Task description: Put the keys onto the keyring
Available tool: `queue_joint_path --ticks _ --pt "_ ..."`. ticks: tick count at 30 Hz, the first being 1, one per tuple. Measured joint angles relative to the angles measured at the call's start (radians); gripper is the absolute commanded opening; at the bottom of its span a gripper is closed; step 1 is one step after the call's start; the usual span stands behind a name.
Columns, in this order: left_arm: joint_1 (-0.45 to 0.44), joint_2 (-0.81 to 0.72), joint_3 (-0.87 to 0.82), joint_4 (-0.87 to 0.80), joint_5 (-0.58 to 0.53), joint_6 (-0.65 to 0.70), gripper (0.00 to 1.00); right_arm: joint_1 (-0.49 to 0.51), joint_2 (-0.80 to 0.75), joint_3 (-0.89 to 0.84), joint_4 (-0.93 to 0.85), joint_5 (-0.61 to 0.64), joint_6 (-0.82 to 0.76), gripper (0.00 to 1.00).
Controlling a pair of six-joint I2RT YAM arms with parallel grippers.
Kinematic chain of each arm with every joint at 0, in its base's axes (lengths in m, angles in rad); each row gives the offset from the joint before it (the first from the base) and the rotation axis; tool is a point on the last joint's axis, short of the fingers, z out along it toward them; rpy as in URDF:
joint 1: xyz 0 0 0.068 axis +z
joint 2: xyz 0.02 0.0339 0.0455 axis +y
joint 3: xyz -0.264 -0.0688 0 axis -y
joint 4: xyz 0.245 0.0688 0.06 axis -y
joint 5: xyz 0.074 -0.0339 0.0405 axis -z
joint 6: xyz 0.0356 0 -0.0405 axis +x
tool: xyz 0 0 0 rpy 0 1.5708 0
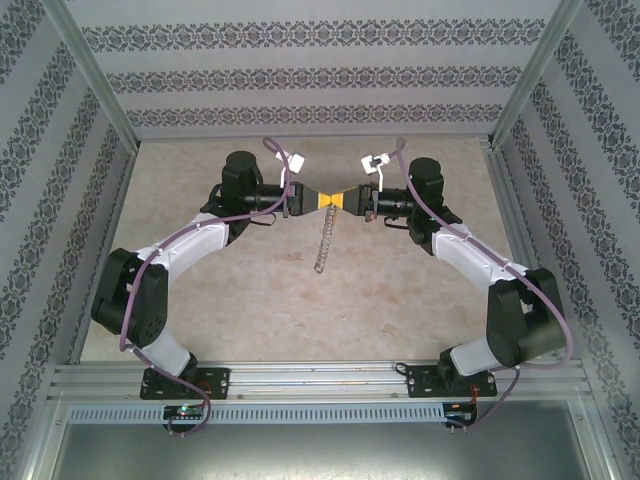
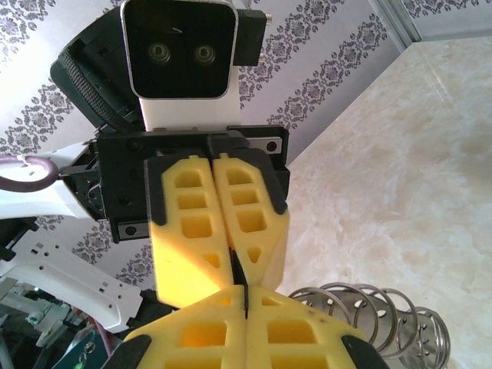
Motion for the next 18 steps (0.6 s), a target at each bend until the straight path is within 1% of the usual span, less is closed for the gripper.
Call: queue_joint_path --ticks 3,4,5,6,7,10,18 --pt "0.001 0.0 0.0 0.004 0.0 -0.004 0.0 0.0 0.0 0.001 0.0 0.001 0.0 0.0" --pt "0.001 0.0 -0.002 0.008 0.0 -0.004 0.0 0.0 0.0 0.001 0.0 0.001 0.001 0.11" --pt "0.001 0.0 -0.005 0.015 -0.003 -0.005 0.0 0.0 0.0 0.001 0.001 0.002 0.003 0.29" --pt "0.0 0.0 -0.01 0.026 -0.002 -0.005 0.0 0.0 0.0 0.001 0.001 0.006 0.006 0.37" --pt "-0.001 -0.001 -0.014 0.039 0.001 -0.005 0.0 -0.002 0.0 0.001 -0.002 0.013 0.01 0.41" --pt "-0.004 -0.005 -0.036 0.093 -0.011 -0.019 0.0 -0.018 -0.005 -0.001 0.012 0.021 0.018 0.46" --pt "-0.013 -0.005 -0.072 0.208 -0.011 -0.089 0.0 -0.041 -0.111 -0.082 0.065 0.053 0.031 0.5"
